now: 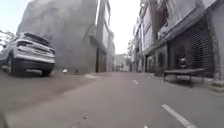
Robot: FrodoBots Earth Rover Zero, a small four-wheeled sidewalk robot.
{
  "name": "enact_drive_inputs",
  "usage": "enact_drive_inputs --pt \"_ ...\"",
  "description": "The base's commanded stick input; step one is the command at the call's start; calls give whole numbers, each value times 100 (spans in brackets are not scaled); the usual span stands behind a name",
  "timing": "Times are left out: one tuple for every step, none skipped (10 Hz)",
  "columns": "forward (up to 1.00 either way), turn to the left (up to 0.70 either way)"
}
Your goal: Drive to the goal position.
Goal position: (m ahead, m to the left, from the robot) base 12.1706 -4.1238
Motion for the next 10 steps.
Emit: enact_drive_inputs --pt "85 -15" --pt "85 -13" --pt "85 -12" --pt "85 -10" --pt "85 -8" --pt "85 -7" --pt "85 -7" --pt "85 -7" --pt "85 -7" --pt "85 -7"
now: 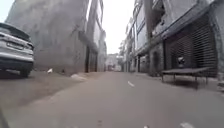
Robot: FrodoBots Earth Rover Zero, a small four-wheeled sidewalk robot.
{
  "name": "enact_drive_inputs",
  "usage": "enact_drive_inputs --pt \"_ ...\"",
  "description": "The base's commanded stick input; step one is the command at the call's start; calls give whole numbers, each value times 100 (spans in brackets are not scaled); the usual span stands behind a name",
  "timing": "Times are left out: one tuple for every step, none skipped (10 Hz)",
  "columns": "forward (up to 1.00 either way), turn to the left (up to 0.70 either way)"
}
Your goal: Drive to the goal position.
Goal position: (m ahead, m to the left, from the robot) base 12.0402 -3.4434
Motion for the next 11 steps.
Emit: enact_drive_inputs --pt "85 -7" --pt "85 -7" --pt "85 -7" --pt "85 -7" --pt "85 -7" --pt "85 -7" --pt "85 -7" --pt "85 -7" --pt "85 -7" --pt "85 -6" --pt "85 -6"
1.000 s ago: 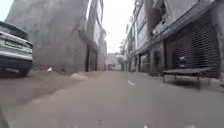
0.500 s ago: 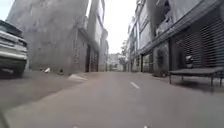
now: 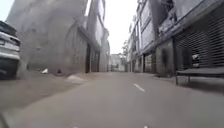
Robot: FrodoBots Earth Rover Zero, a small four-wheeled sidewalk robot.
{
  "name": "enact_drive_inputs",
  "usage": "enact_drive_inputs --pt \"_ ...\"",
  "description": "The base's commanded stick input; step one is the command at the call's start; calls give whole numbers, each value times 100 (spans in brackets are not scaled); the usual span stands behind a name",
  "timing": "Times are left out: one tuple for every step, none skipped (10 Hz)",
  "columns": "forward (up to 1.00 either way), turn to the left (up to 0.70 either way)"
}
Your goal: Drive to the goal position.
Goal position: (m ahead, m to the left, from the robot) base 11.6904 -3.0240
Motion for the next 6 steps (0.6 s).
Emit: enact_drive_inputs --pt "85 -9" --pt "85 -19" --pt "85 -30" --pt "85 -34" --pt "85 -27" --pt "85 -17"
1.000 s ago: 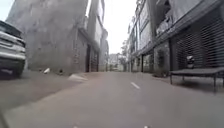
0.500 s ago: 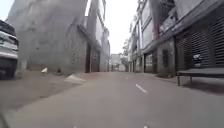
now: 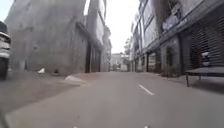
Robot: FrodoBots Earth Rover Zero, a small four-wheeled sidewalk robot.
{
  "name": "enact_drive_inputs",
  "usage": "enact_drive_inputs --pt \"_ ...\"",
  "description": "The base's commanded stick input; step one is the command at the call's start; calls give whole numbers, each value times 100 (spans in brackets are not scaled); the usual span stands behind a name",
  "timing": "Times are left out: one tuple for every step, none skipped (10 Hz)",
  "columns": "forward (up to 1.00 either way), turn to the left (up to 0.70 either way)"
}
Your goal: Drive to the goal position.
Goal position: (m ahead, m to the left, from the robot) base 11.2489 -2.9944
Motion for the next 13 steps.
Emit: enact_drive_inputs --pt "85 -12" --pt "85 -11" --pt "85 -11" --pt "85 -11" --pt "85 -10" --pt "85 -9" --pt "85 -9" --pt "85 -9" --pt "85 -9" --pt "85 -10" --pt "85 -12" --pt "85 -13" --pt "85 -24"
